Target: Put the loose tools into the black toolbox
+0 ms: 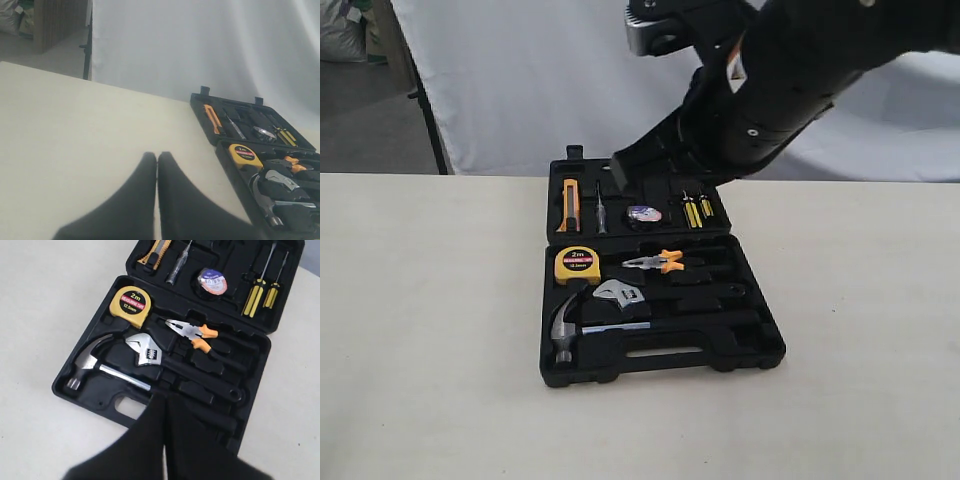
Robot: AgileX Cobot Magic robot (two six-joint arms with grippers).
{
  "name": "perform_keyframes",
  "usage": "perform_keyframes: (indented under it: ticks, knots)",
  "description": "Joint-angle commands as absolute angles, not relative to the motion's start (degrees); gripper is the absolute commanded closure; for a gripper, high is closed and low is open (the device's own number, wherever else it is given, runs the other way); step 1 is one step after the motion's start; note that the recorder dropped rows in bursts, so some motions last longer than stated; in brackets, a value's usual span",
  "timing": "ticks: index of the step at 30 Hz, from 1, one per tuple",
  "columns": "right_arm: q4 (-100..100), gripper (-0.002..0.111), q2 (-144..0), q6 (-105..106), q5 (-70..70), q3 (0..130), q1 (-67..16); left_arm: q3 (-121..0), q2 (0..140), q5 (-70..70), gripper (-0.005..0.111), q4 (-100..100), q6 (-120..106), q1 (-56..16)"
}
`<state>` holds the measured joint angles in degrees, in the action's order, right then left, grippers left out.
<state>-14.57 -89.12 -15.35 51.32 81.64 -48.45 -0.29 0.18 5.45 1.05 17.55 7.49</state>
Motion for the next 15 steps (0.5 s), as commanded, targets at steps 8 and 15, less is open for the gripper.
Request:
perform_keyframes:
  ticks: [8,15]
  knots:
    - [-15.4,0.109,-73.9,-17.4,44.1,60.0,-48.2,-0.4,0.0,5.0,0.106,1.3,17.8,8.9]
    - [-14.3,0.109,-65.6,-25.0,3.4,28.7,-48.2,-0.4,0.0,5.0,0.106,1.3,17.8,8.9]
